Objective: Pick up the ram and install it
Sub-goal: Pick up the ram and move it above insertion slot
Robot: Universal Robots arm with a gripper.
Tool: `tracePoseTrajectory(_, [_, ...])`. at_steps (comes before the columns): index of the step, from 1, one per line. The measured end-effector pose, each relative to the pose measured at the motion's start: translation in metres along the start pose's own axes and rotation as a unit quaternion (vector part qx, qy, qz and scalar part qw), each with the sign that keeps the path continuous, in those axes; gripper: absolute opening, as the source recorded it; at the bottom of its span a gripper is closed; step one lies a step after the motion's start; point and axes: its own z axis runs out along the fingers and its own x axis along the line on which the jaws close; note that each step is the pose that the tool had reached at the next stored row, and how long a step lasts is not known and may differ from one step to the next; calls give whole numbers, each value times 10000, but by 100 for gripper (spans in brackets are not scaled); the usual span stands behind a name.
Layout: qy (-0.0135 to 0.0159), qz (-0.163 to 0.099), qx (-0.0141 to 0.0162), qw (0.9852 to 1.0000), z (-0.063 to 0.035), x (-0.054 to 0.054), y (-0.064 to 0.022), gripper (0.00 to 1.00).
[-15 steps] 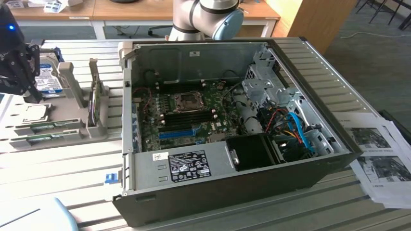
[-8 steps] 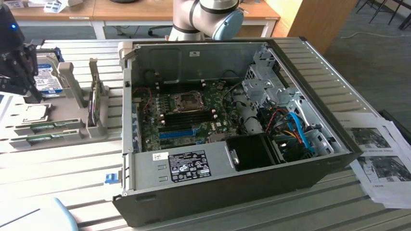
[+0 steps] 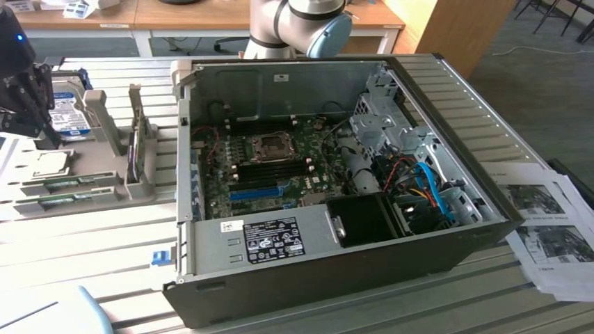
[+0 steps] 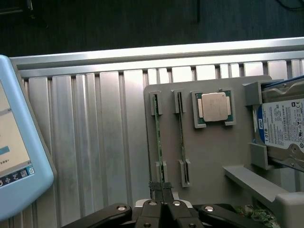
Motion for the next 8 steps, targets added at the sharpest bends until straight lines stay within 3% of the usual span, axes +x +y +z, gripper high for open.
tracePoseTrajectory(6, [0, 0, 0, 10000, 0, 0, 0, 9])
tracePoseTrajectory(8, [0, 1, -13, 10000, 2, -1, -4, 9])
